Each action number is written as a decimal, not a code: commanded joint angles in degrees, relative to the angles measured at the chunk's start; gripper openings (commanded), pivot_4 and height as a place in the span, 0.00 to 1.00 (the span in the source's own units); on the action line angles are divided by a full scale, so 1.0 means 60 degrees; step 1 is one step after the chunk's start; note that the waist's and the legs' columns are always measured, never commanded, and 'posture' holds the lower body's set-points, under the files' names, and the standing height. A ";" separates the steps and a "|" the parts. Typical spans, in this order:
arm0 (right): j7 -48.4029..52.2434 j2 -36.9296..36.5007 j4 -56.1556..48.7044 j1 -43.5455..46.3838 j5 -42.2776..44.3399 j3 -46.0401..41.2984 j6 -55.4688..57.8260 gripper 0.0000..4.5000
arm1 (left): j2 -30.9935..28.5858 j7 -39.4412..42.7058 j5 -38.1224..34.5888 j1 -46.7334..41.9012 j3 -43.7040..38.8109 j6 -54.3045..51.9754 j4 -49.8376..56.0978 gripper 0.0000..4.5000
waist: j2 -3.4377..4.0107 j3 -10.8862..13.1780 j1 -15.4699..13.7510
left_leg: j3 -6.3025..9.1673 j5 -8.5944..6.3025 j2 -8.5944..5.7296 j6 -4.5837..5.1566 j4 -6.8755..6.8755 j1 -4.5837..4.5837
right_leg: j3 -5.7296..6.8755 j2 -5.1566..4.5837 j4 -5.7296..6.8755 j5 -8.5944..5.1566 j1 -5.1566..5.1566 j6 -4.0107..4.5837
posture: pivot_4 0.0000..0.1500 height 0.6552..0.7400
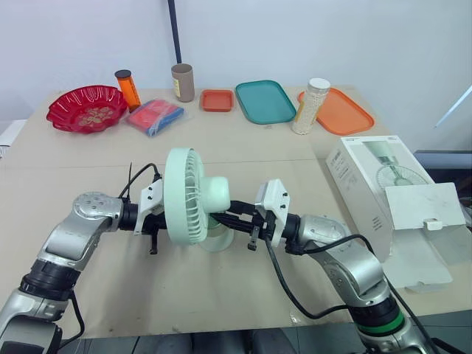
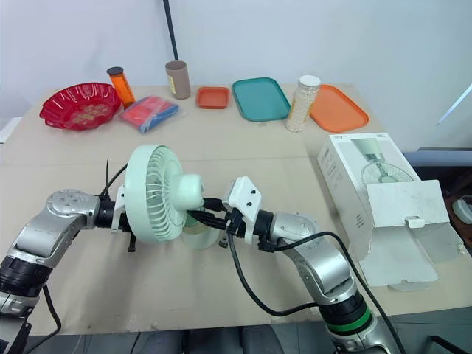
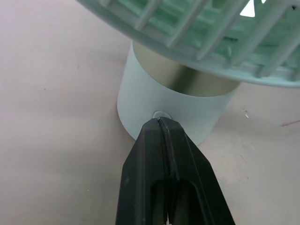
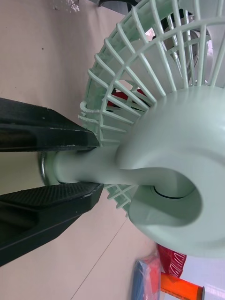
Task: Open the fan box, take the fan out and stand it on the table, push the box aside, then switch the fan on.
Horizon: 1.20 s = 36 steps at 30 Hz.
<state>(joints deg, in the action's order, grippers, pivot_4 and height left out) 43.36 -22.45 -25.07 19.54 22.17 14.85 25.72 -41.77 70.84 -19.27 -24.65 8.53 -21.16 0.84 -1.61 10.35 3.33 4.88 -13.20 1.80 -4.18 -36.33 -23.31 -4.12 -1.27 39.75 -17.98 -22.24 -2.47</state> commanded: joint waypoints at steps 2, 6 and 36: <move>-0.0004 0.0057 -0.0152 0.0035 0.0020 0.0010 -0.0070 0.08 | -0.0032 -0.0042 -0.0148 0.0096 -0.0245 0.0052 0.0424 0.01 | 0.0000 0.0000 0.0000 | 0.0000 0.0000 0.0000 0.0000 0.0000 0.0000 | 0.0001 0.0000 0.0000 0.0000 0.0000 0.0000 | 1.00 1.00; -0.0041 0.0069 -0.0165 0.0015 0.0018 0.0016 -0.0043 0.08 | 0.0000 -0.0092 -0.0176 0.0196 -0.0224 0.0019 0.0505 0.01 | 0.0000 -0.0001 0.0000 | 0.0000 0.0000 0.0000 0.0000 0.0000 0.0001 | 0.0000 0.0000 0.0002 0.0000 0.0000 0.0000 | 1.00 1.00; -0.0082 0.0058 -0.0170 -0.0015 0.0030 0.0105 0.0008 0.08 | 0.0301 -0.0252 -0.0280 0.0190 -0.0292 -0.0316 0.0794 0.01 | 0.0000 -0.0003 -0.0012 | 0.0004 0.0000 -0.0004 0.0000 -0.0005 0.0002 | 0.0002 -0.0004 0.0002 -0.0001 0.0007 -0.0001 | 1.00 1.00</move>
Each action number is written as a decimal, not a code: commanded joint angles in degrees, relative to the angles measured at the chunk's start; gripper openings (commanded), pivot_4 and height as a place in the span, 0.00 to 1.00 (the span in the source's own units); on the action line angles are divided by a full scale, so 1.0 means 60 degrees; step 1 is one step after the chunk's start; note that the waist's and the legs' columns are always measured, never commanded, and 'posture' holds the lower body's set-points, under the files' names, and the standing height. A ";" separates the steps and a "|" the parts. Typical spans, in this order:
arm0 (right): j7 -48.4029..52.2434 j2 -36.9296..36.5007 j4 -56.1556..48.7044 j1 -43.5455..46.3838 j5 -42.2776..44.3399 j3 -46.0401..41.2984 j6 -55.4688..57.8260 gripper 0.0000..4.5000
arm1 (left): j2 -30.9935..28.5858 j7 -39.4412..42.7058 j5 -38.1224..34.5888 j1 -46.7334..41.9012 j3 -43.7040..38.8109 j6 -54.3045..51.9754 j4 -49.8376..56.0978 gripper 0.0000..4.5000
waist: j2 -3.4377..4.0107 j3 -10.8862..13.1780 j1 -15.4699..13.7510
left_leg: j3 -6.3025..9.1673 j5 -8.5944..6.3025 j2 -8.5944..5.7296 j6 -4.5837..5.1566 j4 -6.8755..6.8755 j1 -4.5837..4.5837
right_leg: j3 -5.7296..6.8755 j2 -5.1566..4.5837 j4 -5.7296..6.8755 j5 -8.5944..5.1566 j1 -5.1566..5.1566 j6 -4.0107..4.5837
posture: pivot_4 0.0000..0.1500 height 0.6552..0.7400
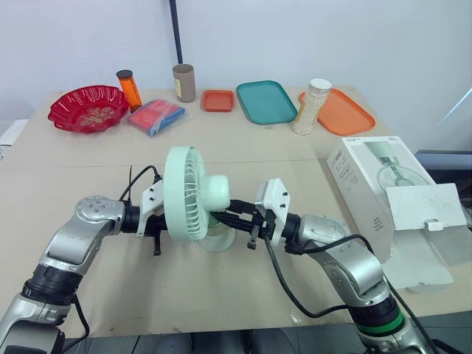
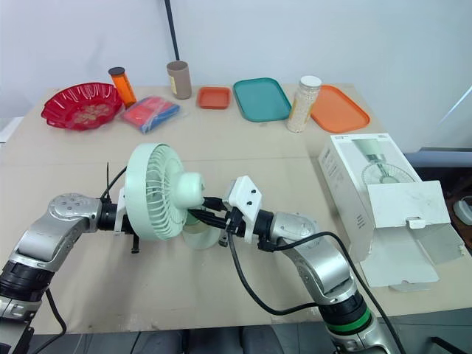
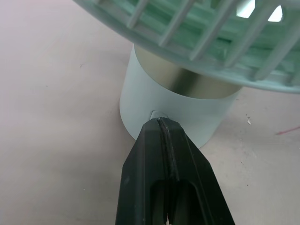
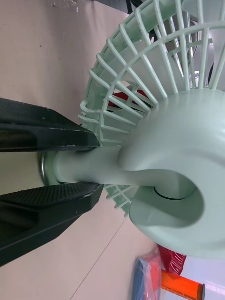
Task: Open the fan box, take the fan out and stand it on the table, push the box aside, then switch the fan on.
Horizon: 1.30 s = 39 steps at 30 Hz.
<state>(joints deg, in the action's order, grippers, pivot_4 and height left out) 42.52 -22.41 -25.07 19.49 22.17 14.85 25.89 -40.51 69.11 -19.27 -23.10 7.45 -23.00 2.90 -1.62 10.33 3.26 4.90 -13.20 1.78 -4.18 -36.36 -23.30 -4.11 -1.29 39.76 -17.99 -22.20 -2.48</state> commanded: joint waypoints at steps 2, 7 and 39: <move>0.0058 0.0052 -0.0162 0.0000 0.0017 0.0114 -0.0025 0.08 | 0.0092 0.0035 -0.0287 -0.0070 -0.0126 -0.0028 0.0453 0.01 | 0.0000 0.0000 0.0000 | 0.0000 0.0000 0.0000 0.0000 0.0000 0.0000 | 0.0000 0.0000 0.0000 0.0000 0.0000 0.0000 | 1.00 1.00; 0.0078 0.0028 -0.0187 -0.0034 0.0011 0.0126 -0.0034 0.08 | 0.0101 0.0023 -0.0260 -0.0039 -0.0141 -0.0038 0.0496 0.01 | 0.0000 0.0000 0.0000 | 0.0000 0.0000 0.0000 0.0000 0.0000 0.0000 | 0.0000 0.0000 0.0000 0.0000 0.0000 0.0000 | 1.00 1.00; -0.0579 0.0093 -0.0585 0.0532 0.0683 -0.0850 0.0970 0.08 | -0.2309 -0.0203 -0.2157 0.3649 -0.3840 -0.1987 0.3514 0.01 | 0.0004 -0.0001 0.0121 | -0.0001 -0.0003 0.0002 0.0003 0.0004 0.0012 | -0.0003 -0.0003 0.0019 -0.0012 0.0000 0.0000 | 1.00 1.00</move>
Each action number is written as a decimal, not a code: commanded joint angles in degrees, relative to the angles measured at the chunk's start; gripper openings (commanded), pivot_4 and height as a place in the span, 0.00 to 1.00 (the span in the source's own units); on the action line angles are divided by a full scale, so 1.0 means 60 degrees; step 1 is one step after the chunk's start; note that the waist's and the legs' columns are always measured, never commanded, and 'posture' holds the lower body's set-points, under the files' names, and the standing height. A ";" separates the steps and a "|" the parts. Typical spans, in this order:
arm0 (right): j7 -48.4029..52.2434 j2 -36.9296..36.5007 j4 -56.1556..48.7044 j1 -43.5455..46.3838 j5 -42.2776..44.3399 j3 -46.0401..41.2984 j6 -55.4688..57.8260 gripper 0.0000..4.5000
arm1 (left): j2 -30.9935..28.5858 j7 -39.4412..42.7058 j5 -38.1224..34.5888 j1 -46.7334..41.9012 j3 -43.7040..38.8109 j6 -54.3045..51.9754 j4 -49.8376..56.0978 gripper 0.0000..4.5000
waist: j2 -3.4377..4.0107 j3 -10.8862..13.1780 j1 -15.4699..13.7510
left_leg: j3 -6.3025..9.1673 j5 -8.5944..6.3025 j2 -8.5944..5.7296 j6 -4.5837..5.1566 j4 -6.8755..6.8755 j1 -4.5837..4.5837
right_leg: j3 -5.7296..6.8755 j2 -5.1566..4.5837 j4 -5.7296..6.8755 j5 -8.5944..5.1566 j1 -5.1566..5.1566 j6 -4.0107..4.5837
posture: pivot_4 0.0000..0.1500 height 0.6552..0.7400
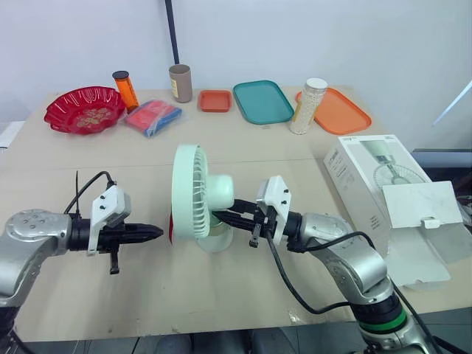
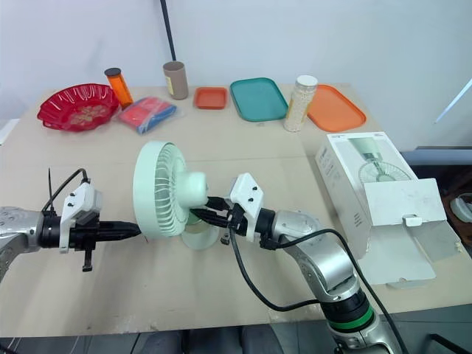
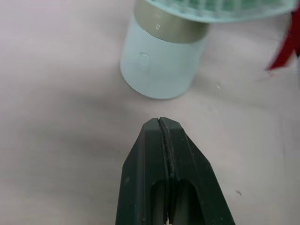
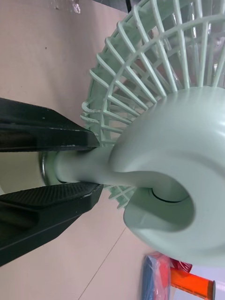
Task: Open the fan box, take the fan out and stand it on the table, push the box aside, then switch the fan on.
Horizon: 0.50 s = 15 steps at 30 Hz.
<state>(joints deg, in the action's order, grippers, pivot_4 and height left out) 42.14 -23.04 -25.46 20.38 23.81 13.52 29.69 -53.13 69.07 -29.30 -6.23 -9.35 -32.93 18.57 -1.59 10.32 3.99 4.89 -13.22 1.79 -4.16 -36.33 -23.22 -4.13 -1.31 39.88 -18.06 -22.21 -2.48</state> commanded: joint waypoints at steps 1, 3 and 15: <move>-0.0642 0.0230 -0.0612 0.0457 0.0588 -0.0830 0.0527 0.08 | -0.0202 -0.0255 -0.0578 0.1124 -0.1245 -0.0426 0.1118 0.01 | -0.0001 0.0000 0.0020 | 0.0002 0.0000 0.0004 0.0000 0.0000 0.0000 | 0.0001 0.0005 0.0001 0.0000 -0.0001 0.0001 | 1.00 1.00; -0.0785 0.0191 -0.0772 0.0626 0.0920 -0.1179 0.0891 0.08 | -0.0162 -0.0355 -0.0807 0.1700 -0.1561 -0.0608 0.1602 0.01 | -0.0001 0.0000 0.0026 | 0.0000 -0.0001 0.0006 0.0001 0.0001 -0.0001 | -0.0002 0.0003 0.0002 -0.0002 -0.0005 0.0002 | 1.00 1.00; -0.0720 -0.0505 -0.0656 0.1395 0.1506 -0.2018 0.1433 0.08 | 0.0350 -0.1411 -0.1683 0.2931 -0.1484 -0.1025 0.3129 0.01 | 0.0000 0.0000 0.0025 | -0.0003 -0.0002 0.0003 0.0004 0.0006 0.0005 | -0.0004 0.0001 0.0004 -0.0004 0.0001 0.0006 | 1.00 1.00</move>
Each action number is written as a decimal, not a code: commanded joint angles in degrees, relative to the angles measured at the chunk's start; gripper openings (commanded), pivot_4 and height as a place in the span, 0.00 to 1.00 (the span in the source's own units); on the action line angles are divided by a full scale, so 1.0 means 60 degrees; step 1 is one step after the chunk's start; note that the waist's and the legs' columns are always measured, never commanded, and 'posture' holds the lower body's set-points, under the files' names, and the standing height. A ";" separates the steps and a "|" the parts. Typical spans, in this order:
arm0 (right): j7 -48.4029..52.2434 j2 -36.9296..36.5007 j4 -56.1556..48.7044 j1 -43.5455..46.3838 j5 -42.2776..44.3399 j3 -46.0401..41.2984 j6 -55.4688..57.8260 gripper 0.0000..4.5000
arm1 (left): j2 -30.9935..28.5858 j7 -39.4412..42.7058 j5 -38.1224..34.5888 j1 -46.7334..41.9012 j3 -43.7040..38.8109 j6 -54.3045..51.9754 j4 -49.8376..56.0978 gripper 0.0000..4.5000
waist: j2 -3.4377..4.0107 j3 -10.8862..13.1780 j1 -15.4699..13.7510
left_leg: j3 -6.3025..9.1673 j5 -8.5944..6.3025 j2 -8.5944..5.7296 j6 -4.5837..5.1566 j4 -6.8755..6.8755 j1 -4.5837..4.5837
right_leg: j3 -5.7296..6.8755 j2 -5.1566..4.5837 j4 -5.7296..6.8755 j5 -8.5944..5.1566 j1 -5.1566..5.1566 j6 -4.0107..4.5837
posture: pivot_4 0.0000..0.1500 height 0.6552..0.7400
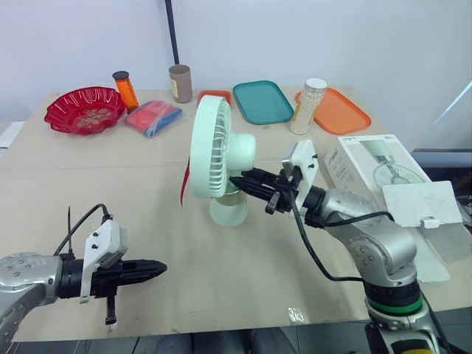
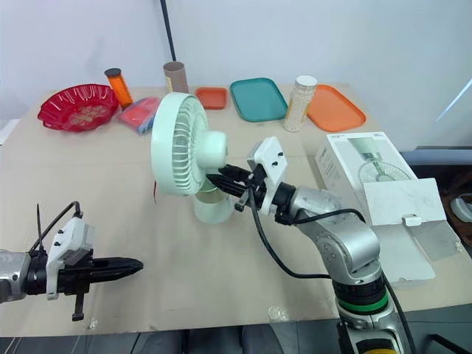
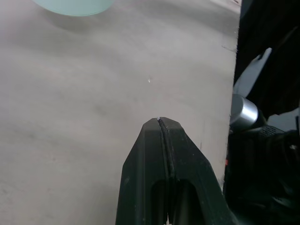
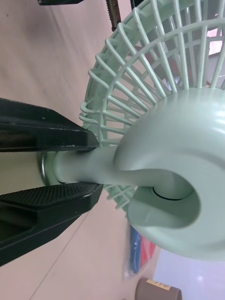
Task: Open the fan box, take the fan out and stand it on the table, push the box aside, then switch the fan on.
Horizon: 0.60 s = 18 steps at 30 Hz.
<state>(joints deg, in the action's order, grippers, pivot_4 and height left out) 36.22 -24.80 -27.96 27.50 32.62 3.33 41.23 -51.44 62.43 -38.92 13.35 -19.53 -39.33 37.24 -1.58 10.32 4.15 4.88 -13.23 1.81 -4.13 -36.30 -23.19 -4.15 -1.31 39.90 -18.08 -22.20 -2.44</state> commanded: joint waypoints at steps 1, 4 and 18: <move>0.0373 -0.0342 -0.0044 0.0194 -0.0169 -0.0248 -0.0679 0.08 | 0.0136 -0.0413 -0.0065 -0.0486 0.0389 0.0060 -0.0019 0.01 | 0.0000 0.0000 -0.0015 | -0.0001 0.0000 -0.0001 0.0000 -0.0002 0.0000 | -0.0001 -0.0002 0.0000 0.0000 0.0001 0.0000 | 1.00 1.00; 0.0600 -0.0520 0.0520 0.0216 -0.0489 -0.0189 -0.1074 0.08 | 0.0287 -0.0687 -0.0085 -0.0788 0.0748 0.0049 -0.0018 0.01 | -0.0002 -0.0001 -0.0014 | -0.0004 -0.0005 -0.0005 0.0008 -0.0002 -0.0002 | -0.0001 -0.0003 -0.0006 -0.0002 0.0001 -0.0003 | 1.00 1.00; 0.1569 -0.0783 0.2005 0.0261 -0.1141 -0.0241 -0.2459 0.08 | 0.0541 -0.1236 -0.0090 -0.1226 0.1604 0.0134 0.0080 0.01 | 0.0002 0.0001 0.0002 | -0.0008 -0.0013 0.0000 0.0023 -0.0003 -0.0001 | -0.0005 0.0002 -0.0003 -0.0003 -0.0003 -0.0001 | 1.00 1.00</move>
<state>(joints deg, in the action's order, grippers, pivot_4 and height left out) 44.98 -29.99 -13.97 27.86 24.95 3.64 29.19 -48.40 55.80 -38.93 6.38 -10.26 -38.73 36.57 -1.57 10.33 4.16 4.83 -13.31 1.81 -3.99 -36.32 -23.20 -4.18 -1.30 39.88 -18.10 -22.22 -2.45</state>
